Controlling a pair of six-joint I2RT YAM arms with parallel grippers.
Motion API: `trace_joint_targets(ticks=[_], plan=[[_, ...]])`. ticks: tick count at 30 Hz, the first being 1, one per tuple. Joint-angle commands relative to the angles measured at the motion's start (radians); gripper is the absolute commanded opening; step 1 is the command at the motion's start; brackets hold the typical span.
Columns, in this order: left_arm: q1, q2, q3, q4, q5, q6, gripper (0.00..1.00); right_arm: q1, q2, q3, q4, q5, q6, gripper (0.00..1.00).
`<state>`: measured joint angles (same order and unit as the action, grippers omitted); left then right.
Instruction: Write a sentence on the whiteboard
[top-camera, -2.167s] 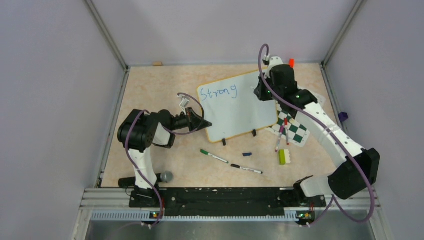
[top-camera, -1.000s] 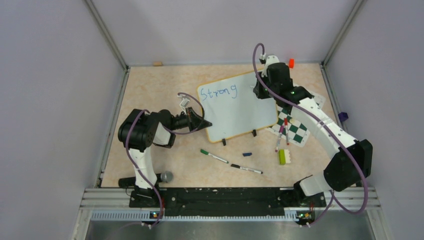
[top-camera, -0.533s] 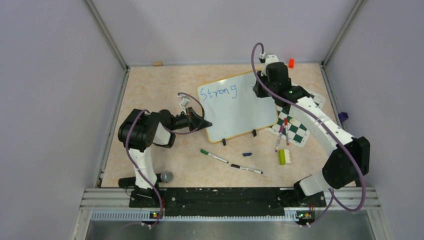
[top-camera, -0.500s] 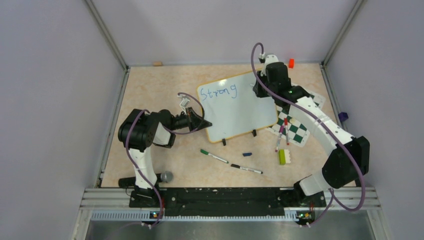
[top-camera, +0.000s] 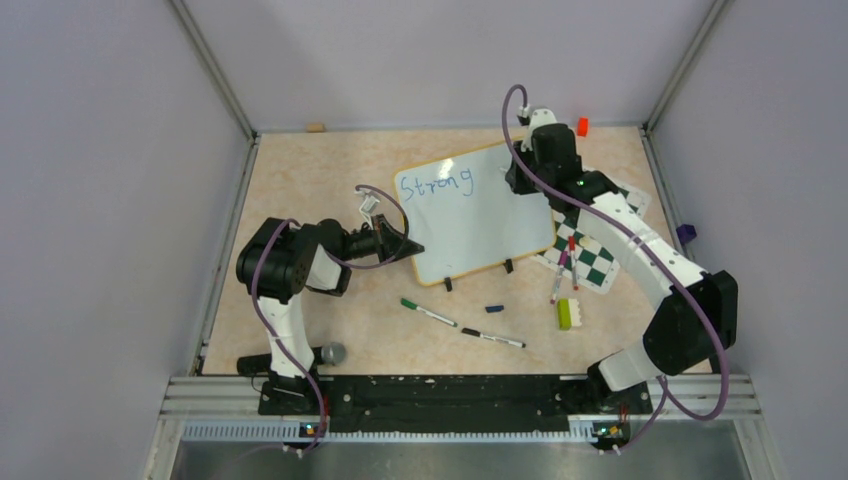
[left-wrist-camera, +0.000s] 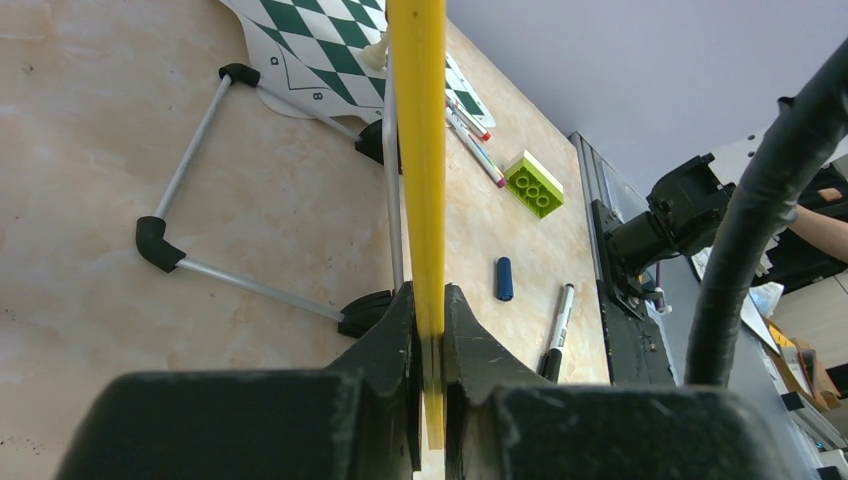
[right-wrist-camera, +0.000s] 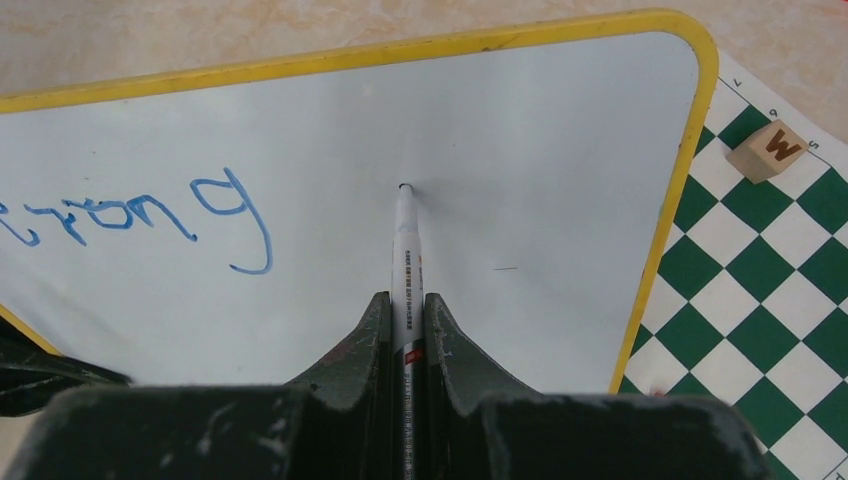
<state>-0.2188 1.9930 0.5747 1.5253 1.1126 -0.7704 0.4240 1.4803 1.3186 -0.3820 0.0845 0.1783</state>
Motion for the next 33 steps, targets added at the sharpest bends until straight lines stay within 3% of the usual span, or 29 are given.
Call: trace_joint_targets(ticks=[1, 19, 33], plan=[[-0.021, 0.013, 0.011, 0.093, 0.107, 0.059, 0.00, -0.008, 0.005, 0.032, 0.054, -0.048, -0.003, 0.00], [-0.021, 0.006, 0.006, 0.094, 0.107, 0.060, 0.00, -0.008, -0.006, 0.022, -0.058, -0.068, -0.015, 0.00], [-0.021, 0.003, 0.005, 0.093, 0.106, 0.061, 0.00, -0.010, 0.011, 0.046, -0.036, 0.048, 0.015, 0.00]])
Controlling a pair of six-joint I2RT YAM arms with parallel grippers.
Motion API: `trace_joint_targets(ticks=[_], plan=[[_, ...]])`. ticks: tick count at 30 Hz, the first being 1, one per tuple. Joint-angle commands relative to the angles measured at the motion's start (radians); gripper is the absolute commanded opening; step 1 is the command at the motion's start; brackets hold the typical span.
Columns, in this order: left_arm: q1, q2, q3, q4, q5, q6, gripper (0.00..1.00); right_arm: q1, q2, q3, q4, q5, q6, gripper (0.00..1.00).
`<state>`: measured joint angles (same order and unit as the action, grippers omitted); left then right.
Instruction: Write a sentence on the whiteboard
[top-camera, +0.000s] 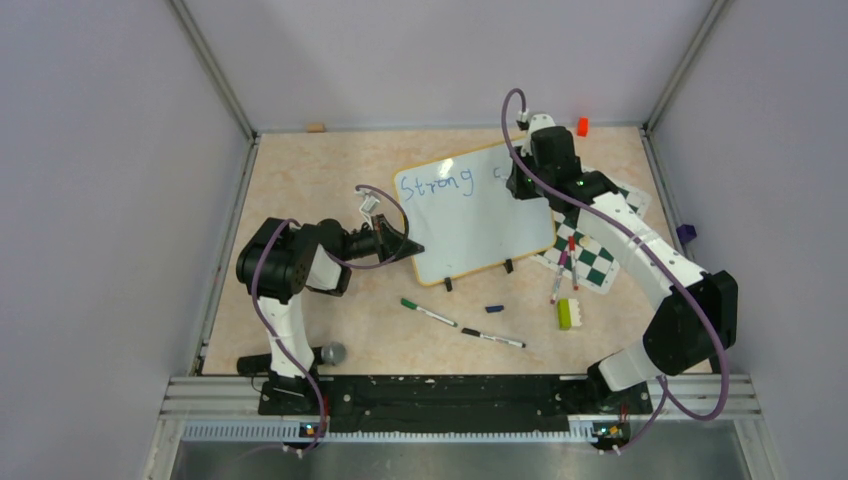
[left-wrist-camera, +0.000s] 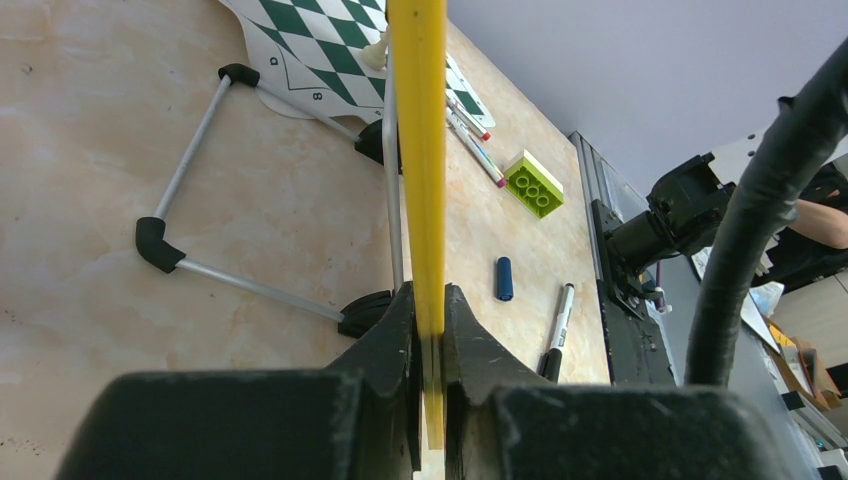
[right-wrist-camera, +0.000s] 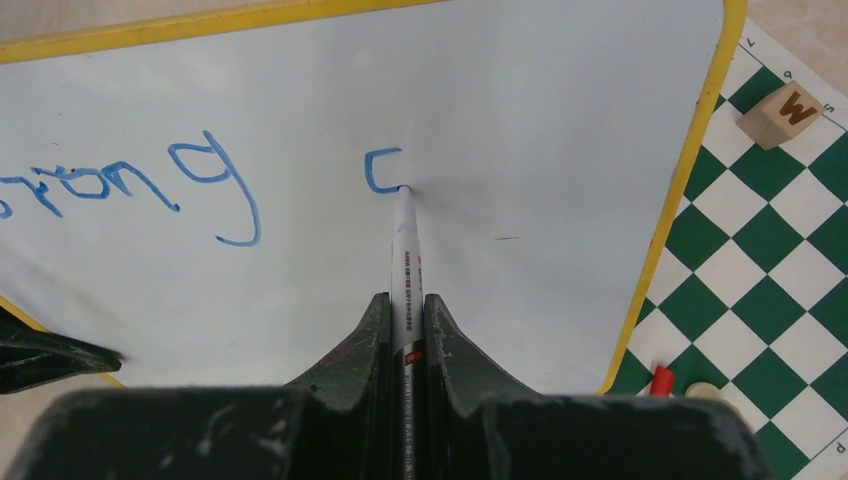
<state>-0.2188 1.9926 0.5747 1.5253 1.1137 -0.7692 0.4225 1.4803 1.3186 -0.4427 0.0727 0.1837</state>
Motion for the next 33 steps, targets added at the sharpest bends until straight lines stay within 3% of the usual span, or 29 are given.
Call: trace_joint_targets(ticks=[1, 21, 33], plan=[[-0.021, 0.004, 0.004, 0.093, 0.106, 0.060, 0.00, -0.010, 0.014, 0.050, 0.027, 0.058, 0.012, 0.00], [-0.020, 0.008, 0.007, 0.093, 0.105, 0.059, 0.00, -0.015, 0.049, 0.113, 0.035, 0.028, 0.015, 0.00], [-0.021, 0.005, 0.006, 0.093, 0.105, 0.060, 0.00, -0.015, 0.011, 0.036, 0.005, 0.036, -0.007, 0.00]])
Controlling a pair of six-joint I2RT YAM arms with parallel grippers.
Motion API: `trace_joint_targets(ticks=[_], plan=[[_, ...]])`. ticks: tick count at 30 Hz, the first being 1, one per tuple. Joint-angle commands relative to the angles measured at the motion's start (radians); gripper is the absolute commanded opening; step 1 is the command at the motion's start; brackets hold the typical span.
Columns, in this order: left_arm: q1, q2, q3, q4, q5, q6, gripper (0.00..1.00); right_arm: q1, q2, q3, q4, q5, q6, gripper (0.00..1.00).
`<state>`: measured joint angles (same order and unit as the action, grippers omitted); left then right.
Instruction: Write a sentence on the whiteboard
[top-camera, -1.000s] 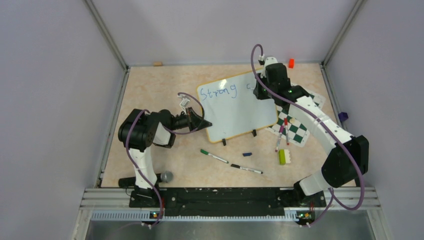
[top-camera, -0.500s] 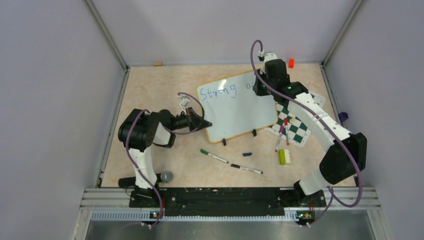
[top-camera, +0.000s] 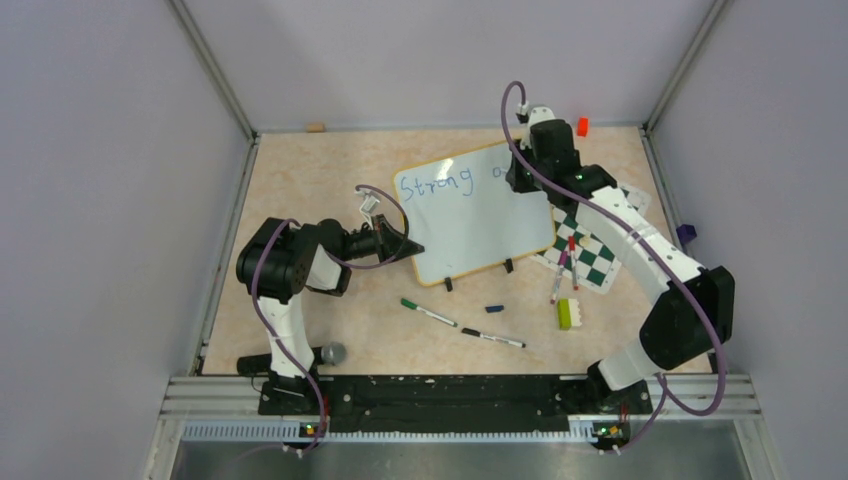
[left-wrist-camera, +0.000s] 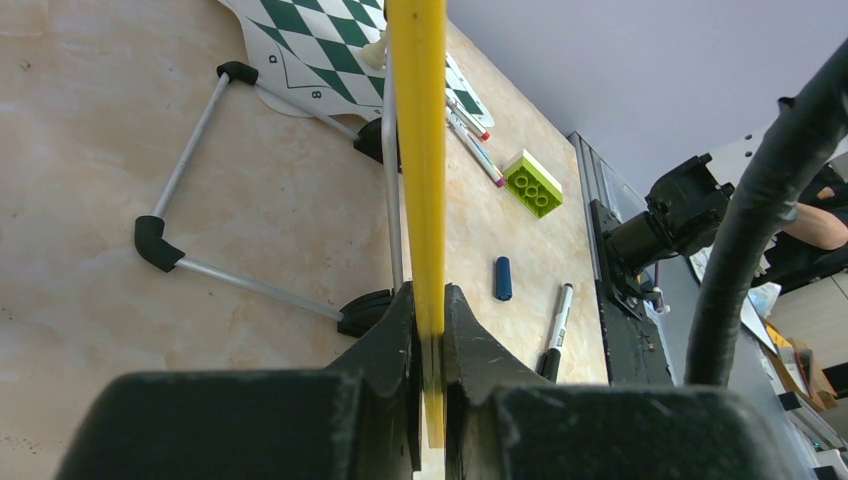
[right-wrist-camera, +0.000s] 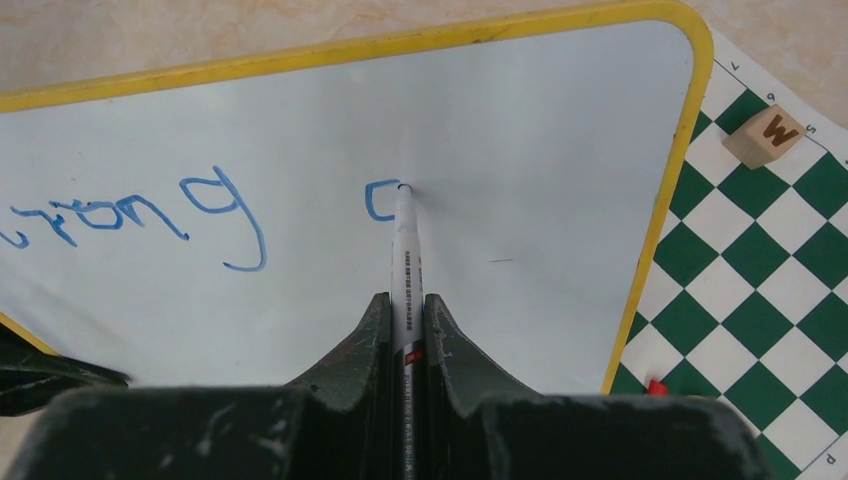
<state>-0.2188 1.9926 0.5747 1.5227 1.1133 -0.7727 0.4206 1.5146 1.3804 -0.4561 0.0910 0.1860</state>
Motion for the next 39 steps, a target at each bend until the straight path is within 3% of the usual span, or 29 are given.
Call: trace_joint_targets(ticks=[1, 23, 33, 39], plan=[[-0.020, 0.006, 0.006, 0.096, 0.105, 0.064, 0.00, -0.014, -0.027, -0.032, 0.016, 0.019, -0.011, 0.00], [-0.021, -0.002, 0.004, 0.096, 0.106, 0.064, 0.00, -0.014, -0.067, -0.027, -0.017, 0.003, -0.029, 0.00], [-0.021, -0.001, 0.003, 0.096, 0.105, 0.062, 0.00, -0.020, -0.158, 0.018, -0.021, -0.027, -0.016, 0.00], [-0.021, -0.002, 0.002, 0.096, 0.105, 0.062, 0.00, -0.036, -0.120, 0.044, -0.016, -0.019, -0.017, 0.00]])
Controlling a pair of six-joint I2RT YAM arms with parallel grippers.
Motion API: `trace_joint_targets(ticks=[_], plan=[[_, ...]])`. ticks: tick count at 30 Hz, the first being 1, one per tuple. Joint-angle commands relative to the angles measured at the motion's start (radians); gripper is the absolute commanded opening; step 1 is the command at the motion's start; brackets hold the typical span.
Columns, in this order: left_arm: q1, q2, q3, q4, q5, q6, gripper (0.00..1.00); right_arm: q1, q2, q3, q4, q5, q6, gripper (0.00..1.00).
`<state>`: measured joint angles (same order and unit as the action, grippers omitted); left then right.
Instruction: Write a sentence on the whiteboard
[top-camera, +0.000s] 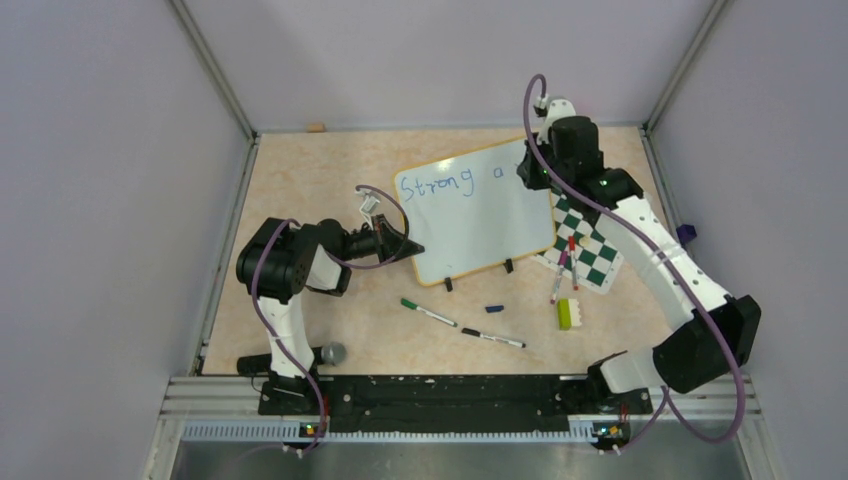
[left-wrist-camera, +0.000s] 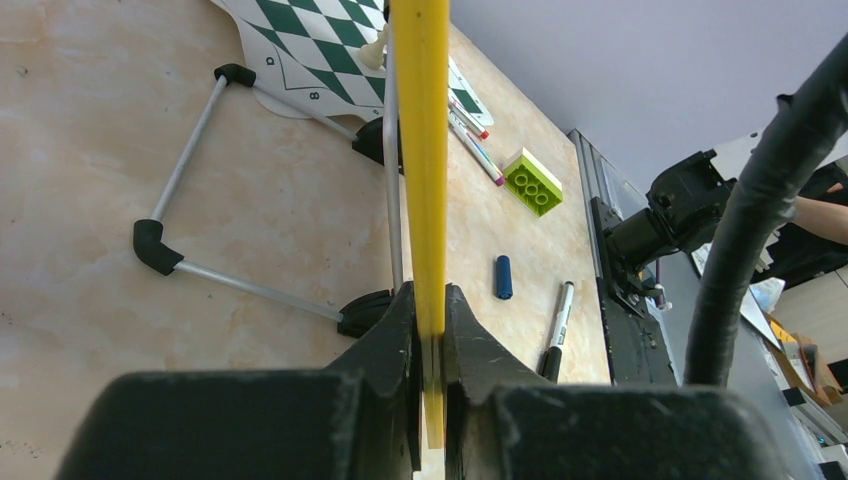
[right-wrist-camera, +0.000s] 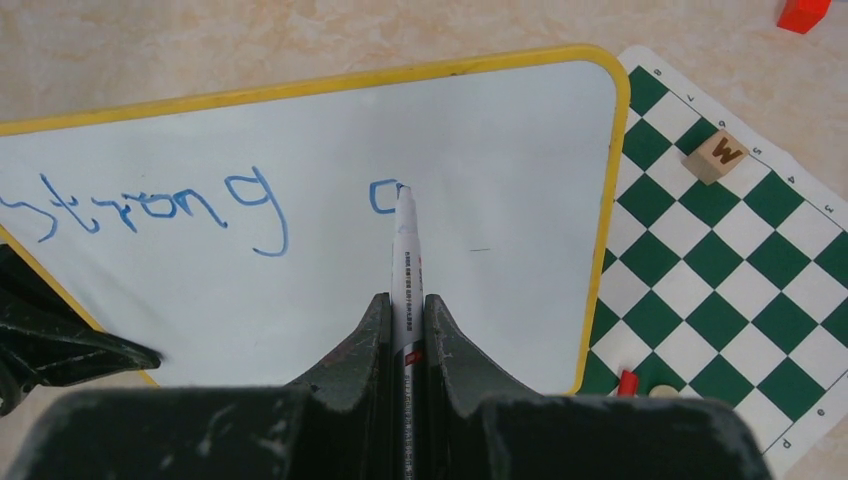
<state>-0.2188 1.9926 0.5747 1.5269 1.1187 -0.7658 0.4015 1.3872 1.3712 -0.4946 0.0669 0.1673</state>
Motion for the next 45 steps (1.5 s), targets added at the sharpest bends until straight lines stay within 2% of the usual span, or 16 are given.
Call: trace_joint_targets(ticks=[1, 15, 28, 45], plan=[[-0.021, -0.004, 0.001, 0.091, 0.100, 0.056, 0.00, -0.019, 0.014, 0.056, 0.026, 0.005, 0.002, 0.00], [-0.020, -0.004, 0.002, 0.092, 0.100, 0.056, 0.00, -0.023, 0.103, 0.092, 0.042, -0.024, 0.002, 0.00], [-0.020, -0.002, 0.003, 0.091, 0.100, 0.057, 0.00, -0.023, 0.104, 0.062, 0.034, -0.061, 0.000, 0.00], [-0.021, -0.002, 0.004, 0.092, 0.100, 0.058, 0.00, -0.022, 0.127, 0.021, 0.033, -0.031, -0.005, 0.00]])
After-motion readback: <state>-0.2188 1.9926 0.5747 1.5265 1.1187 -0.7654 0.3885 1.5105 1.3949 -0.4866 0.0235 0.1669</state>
